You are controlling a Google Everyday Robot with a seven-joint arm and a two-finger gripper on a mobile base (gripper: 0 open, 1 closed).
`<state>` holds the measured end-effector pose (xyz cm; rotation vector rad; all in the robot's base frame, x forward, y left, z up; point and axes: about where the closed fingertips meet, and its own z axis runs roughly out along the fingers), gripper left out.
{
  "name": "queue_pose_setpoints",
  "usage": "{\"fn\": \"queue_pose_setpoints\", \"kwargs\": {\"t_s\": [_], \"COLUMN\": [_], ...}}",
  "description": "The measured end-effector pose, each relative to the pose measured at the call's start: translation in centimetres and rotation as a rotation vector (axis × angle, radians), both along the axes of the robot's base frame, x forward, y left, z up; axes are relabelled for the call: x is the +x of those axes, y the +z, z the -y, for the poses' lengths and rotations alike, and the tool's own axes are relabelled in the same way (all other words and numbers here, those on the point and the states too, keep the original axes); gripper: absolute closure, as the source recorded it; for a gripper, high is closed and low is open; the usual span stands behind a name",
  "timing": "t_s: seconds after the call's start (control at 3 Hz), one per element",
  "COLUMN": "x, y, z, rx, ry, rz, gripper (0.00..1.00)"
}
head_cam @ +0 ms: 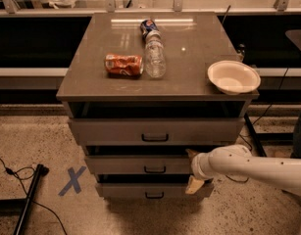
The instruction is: Open middle drawer
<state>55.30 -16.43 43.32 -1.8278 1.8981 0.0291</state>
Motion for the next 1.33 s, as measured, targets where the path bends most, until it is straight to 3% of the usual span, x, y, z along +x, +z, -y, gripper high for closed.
{"fn": "queue_pose_setpoints", "kwargs": {"t_s": [0.33, 0.67, 1.33], "x": [1.6, 1.7, -2.9], "y": [-1.0, -1.6, 0.1], "z": [-0.2, -0.6, -0.1], "rx": [0.0, -0.003, 0.0], "ry": [0.008, 0.029, 0.06], "rz": [-0.021, -0.044, -0.036], "gripper": [0.22, 0.21, 0.28]}}
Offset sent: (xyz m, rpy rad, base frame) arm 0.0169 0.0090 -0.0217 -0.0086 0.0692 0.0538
